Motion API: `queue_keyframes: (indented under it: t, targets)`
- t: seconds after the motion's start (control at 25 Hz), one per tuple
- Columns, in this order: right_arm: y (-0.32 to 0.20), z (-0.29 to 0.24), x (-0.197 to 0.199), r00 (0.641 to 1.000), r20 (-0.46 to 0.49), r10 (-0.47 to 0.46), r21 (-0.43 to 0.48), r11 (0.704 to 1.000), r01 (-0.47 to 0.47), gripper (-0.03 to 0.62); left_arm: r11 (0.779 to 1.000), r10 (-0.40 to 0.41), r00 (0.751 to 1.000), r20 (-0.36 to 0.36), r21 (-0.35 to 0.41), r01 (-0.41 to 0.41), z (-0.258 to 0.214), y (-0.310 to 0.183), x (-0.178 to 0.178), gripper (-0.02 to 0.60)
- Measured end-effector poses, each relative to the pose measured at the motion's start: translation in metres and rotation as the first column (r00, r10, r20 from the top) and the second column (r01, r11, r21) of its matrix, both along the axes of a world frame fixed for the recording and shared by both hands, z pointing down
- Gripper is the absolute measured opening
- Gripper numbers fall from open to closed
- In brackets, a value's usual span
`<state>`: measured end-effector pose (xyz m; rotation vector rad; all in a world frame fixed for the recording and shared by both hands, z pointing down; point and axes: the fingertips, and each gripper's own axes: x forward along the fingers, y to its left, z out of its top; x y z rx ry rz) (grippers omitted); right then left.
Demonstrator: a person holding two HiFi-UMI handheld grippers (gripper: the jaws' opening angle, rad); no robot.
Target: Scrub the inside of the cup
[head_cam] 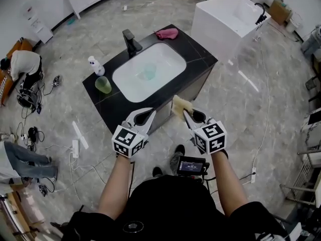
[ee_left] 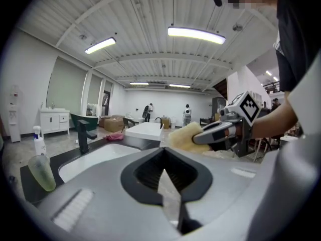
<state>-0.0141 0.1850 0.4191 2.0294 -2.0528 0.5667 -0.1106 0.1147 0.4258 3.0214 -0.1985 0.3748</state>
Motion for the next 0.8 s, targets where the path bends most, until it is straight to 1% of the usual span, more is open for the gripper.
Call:
queue_keyframes:
  t: [0.16, 0.28, 0.4, 0.52, 0.68, 0.8]
  targets:
    - [-0.026, -0.005, 0.055, 1.000, 0.010, 0.006, 0.015, 1.000, -0.007, 0.044, 0.999, -0.036, 0.999, 0.012, 0.017, 0.036, -0.004, -0.024, 0.038, 0.000]
    - [-0.042, -0.008, 0.081, 1.000, 0.019, -0.016, 0.017, 1.000, 0.016, 0.044, 0.997, -0.064, 0.998, 0.018, 0.033, 0.063, -0.006, -0.036, 0.058, 0.000]
    - [-0.057, -0.005, 0.095, 0.999, 0.024, -0.047, 0.014, 0.999, 0.047, 0.044, 0.995, -0.099, 0.995, 0.020, 0.014, 0.099, -0.002, -0.046, 0.070, 0.000]
    - [-0.071, 0.002, 0.101, 0.996, 0.043, -0.075, 0.005, 0.997, 0.075, 0.044, 0.992, -0.125, 0.991, 0.046, -0.006, 0.125, 0.007, -0.056, 0.074, 0.000]
    - [-0.091, 0.016, 0.110, 0.993, 0.060, -0.102, -0.012, 0.995, 0.103, 0.044, 0.986, -0.163, 0.985, 0.061, -0.027, 0.165, 0.019, -0.081, 0.083, 0.000]
    - [-0.112, 0.025, 0.122, 0.992, 0.059, -0.109, -0.024, 0.994, 0.111, 0.044, 0.983, -0.173, 0.982, 0.070, -0.041, 0.176, 0.029, -0.103, 0.093, 0.000]
